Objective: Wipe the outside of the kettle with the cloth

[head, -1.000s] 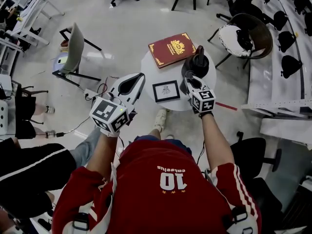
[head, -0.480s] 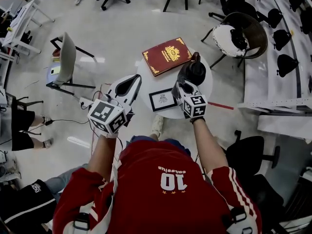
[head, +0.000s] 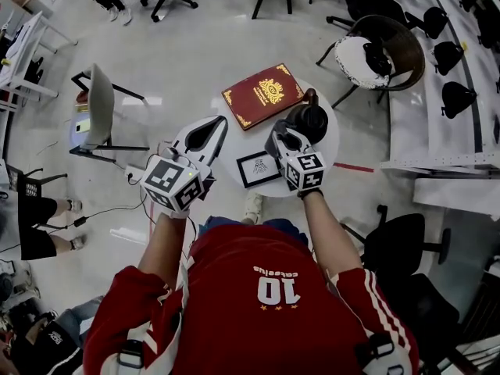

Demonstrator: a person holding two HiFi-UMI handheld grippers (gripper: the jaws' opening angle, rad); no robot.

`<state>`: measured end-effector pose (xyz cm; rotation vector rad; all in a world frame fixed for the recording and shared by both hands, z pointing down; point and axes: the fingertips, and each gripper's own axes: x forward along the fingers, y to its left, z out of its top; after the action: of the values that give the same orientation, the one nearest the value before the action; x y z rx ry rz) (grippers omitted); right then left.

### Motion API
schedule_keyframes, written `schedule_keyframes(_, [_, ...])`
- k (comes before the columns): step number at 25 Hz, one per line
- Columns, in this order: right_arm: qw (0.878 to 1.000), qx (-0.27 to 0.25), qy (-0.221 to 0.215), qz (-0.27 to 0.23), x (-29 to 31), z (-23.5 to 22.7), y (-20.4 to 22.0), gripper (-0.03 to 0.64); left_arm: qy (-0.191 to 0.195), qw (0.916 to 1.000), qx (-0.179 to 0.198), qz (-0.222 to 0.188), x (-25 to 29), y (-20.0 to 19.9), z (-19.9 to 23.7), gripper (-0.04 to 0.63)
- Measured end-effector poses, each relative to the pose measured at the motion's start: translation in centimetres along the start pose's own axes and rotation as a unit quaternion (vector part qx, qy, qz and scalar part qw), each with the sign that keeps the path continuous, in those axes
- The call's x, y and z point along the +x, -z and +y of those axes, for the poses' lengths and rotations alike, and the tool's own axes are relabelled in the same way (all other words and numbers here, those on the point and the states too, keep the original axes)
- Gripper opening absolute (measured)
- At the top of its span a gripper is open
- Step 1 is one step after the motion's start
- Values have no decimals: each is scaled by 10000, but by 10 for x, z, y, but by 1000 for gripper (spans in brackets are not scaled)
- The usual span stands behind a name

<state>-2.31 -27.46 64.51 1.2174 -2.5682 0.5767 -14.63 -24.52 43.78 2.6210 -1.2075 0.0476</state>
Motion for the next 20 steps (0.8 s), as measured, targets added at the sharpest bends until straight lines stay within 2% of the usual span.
schedule_keyframes(12, [9988,-326,-142,-323,-18,16,-42,58,202,9998,25,-54,11,-6,-4,8])
schedule_keyframes(20, [9951,-569,-281,-755,-54,47,-95,58,463,9989,47,56,29,-5,-16,8])
